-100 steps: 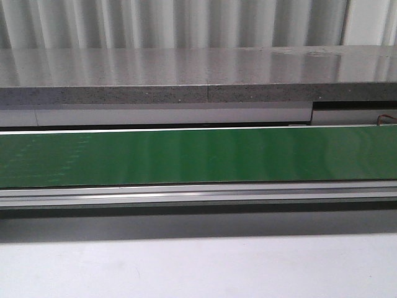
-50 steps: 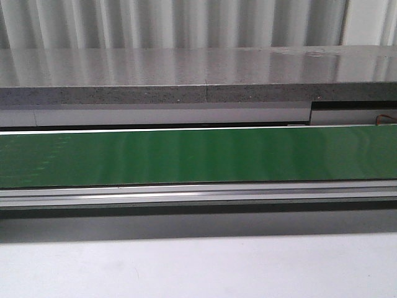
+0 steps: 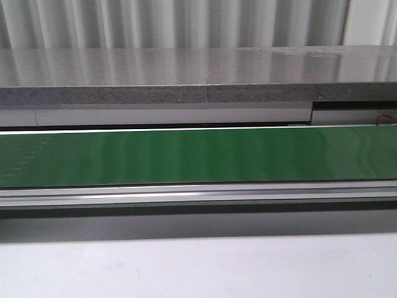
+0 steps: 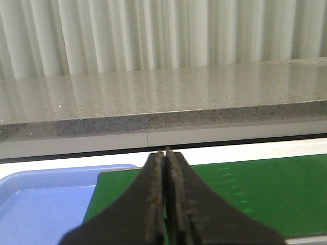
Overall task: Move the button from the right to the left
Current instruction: 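Carry the button with the right gripper onto the nearby conveyor belt end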
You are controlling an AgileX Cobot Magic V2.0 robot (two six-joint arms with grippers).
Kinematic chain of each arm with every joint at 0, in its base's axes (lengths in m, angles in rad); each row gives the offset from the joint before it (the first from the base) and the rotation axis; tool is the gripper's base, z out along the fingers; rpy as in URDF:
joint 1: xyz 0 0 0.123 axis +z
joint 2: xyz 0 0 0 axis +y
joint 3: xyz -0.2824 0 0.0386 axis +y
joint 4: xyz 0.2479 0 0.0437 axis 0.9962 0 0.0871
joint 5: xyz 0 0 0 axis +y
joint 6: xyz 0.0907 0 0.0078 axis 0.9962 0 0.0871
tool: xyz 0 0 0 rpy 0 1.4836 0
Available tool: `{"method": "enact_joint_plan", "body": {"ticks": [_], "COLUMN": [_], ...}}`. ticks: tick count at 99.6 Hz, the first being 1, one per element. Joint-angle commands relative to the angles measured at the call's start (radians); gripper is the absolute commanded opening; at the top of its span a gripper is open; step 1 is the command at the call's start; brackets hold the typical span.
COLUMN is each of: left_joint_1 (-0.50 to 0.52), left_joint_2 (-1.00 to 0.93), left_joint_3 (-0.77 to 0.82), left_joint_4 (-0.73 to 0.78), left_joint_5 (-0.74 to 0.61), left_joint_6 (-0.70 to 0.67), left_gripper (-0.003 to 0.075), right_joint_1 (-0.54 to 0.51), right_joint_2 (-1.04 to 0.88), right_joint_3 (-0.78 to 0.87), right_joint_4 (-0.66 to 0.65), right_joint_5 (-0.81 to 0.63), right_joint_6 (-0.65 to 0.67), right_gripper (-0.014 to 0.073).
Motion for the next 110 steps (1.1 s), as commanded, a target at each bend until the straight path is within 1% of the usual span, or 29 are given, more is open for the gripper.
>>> {"method": "enact_joint_plan", "body": {"ticks": [1, 13, 20, 29, 34, 39, 44, 48, 74, 95, 110], "left_joint_1": [0.002, 0.002, 0.002, 0.002, 0.002, 0.002, 0.002, 0.002, 0.002, 0.002, 0.002], "left_joint_2": [-0.036, -0.036, -0.036, -0.036, -0.036, -0.036, -0.036, -0.036, -0.036, -0.036, -0.036], "left_joint_3": [0.026, 0.026, 0.026, 0.026, 0.026, 0.026, 0.026, 0.026, 0.026, 0.026, 0.026], "left_joint_4": [-0.002, -0.002, -0.002, -0.002, -0.002, -0.002, -0.002, -0.002, -0.002, -0.002, -0.002], "left_joint_5": [-0.085, -0.085, -0.085, -0.085, -0.085, -0.085, -0.085, -0.085, -0.085, -0.085, -0.085], "left_joint_6": [-0.010, -0.010, -0.010, -0.010, -0.010, -0.010, -0.010, -0.010, -0.010, -0.010, -0.010], "left_gripper": [-0.0020, -0.0020, -0.0020, -0.0020, -0.0020, -0.0020, -0.0020, -0.0020, -0.0020, -0.0020, -0.0020], "right_joint_1": [-0.001, -0.001, -0.001, -0.001, -0.001, -0.001, -0.001, -0.001, 0.002, 0.031, 0.045], "right_joint_2": [-0.004, 0.023, 0.030, 0.031, 0.031, 0.031, 0.031, 0.029, -0.053, -0.213, -0.354], "right_joint_3": [-0.021, -0.021, -0.021, -0.021, -0.021, -0.021, -0.021, -0.021, -0.021, -0.019, 0.011], "right_joint_4": [-0.005, -0.002, 0.003, 0.005, 0.005, 0.005, 0.005, 0.005, 0.005, 0.004, 0.004], "right_joint_5": [-0.036, -0.036, -0.033, -0.032, -0.032, -0.033, -0.038, -0.045, -0.080, -0.093, -0.125], "right_joint_6": [0.003, 0.004, 0.004, 0.004, 0.004, 0.004, 0.004, 0.004, -0.023, -0.113, -0.122], "right_gripper": [0.0153, 0.0158, 0.0209, 0.0360, 0.0475, 0.0563, 0.0629, 0.0662, 0.0664, 0.0664, 0.0664]}}
